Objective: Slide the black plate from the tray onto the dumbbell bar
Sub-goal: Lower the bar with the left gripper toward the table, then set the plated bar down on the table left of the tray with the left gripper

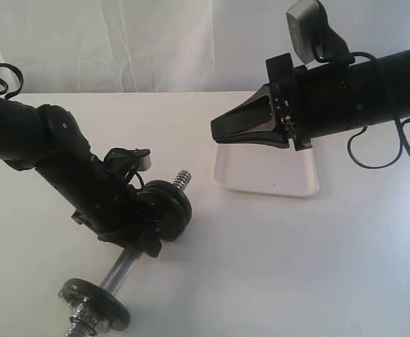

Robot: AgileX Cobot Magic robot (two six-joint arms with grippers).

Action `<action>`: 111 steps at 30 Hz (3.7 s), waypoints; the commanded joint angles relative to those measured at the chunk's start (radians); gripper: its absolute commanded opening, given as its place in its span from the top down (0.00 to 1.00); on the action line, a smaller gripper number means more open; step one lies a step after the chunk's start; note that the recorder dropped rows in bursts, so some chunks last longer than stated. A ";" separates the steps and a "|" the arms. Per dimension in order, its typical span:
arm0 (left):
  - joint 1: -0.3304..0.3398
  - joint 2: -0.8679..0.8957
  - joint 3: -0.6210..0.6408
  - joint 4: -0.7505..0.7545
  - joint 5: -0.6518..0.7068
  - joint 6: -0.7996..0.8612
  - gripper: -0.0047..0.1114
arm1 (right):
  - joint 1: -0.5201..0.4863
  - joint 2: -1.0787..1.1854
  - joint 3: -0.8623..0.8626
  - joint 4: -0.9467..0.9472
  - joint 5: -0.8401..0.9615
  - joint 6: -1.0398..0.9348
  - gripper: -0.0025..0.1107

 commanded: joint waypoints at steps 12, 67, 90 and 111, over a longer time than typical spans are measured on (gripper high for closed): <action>-0.001 -0.023 -0.015 0.045 0.092 -0.005 0.44 | -0.004 -0.008 -0.003 0.011 0.007 0.000 0.98; 0.021 0.339 -0.689 0.137 -0.078 -0.268 0.96 | 0.035 -0.671 0.299 -0.700 -0.258 0.375 0.98; 0.071 0.451 -0.808 0.138 -0.302 -0.315 0.96 | 0.042 -0.669 0.313 -0.700 -0.294 0.398 0.98; 0.071 0.470 -0.808 0.087 -0.296 -0.309 0.96 | 0.042 -0.669 0.313 -0.696 -0.296 0.398 0.98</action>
